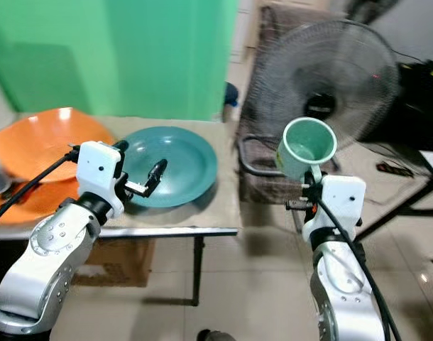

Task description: Setting the table

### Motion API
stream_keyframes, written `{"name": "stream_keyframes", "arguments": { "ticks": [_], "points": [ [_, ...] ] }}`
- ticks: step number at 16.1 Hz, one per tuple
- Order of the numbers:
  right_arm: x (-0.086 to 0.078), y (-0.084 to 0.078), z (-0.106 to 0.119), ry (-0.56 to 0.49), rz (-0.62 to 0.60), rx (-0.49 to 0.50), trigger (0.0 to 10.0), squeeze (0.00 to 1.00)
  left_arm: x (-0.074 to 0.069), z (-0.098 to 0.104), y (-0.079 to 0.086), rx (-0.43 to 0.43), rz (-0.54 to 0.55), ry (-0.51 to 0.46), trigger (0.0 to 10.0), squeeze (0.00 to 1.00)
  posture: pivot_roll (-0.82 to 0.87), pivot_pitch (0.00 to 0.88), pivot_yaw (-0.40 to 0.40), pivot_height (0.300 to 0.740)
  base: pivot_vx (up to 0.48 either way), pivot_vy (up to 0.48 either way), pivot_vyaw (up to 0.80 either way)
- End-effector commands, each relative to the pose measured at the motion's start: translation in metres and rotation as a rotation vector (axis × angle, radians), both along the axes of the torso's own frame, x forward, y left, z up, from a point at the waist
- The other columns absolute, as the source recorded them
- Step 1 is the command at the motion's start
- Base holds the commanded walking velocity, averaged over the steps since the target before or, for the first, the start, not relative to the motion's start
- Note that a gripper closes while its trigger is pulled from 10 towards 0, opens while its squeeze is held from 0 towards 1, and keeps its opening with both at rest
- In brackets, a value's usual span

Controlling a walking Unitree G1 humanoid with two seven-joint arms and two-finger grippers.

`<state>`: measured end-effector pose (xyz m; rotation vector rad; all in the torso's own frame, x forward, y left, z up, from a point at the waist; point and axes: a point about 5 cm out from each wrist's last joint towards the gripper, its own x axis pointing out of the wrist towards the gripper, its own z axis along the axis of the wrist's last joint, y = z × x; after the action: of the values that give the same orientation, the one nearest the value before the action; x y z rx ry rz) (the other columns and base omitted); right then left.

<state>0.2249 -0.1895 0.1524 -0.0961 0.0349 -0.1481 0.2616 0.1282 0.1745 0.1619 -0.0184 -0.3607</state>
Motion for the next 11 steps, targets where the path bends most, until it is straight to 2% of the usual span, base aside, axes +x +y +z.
{"name": "stream_keyframes", "arguments": {
  "ticks": [1, 3, 5, 6, 8, 11],
  "points": [
    [-0.003, -0.003, 0.003, -0.004, -0.01, -0.046, 10.0, 0.0, 0.0, 0.003, -0.006, -0.009, -0.033, -0.013, 10.0, 0.0, 0.03, 0.0, -0.053, 0.74, 0.0, 0.0, 0.0],
    [-0.003, -0.005, 0.003, -0.004, -0.002, -0.048, 10.0, 0.0, 0.0, 0.002, -0.006, -0.009, -0.033, -0.009, 10.0, 0.0, 0.03, 0.0, -0.053, 0.74, 0.0, 0.0, 0.0],
    [-0.001, -0.005, 0.002, -0.007, -0.004, -0.018, 10.0, 0.0, 0.002, 0.002, -0.007, -0.006, -0.036, -0.016, 10.0, 0.0, 0.04, 0.0, -0.054, 0.74, 0.0, 0.0, -0.8],
    [0.001, -0.001, 0.004, -0.025, 0.01, 0.036, 10.0, 0.0, 0.004, 0.005, -0.009, -0.015, -0.042, -0.024, 10.0, 0.0, 0.04, 0.0, -0.059, 0.74, 0.0, 0.0, -0.8],
    [0.004, -0.001, 0.009, -0.067, -0.044, -0.031, 10.0, 0.0, 0.004, 0.003, -0.01, -0.021, -0.041, -0.019, 10.0, 0.0, 0.03, 0.0, -0.07, 0.74, 0.0, 0.0, -0.8],
    [0.007, 0.009, 0.009, -0.044, 0.054, 0.023, 10.0, 0.0, 0.0, -0.001, -0.009, -0.065, -0.023, 0.018, 10.0, 0.0, 0.03, 0.0, -0.085, 0.74, 0.0, 0.0, -0.8]
  ]
}}
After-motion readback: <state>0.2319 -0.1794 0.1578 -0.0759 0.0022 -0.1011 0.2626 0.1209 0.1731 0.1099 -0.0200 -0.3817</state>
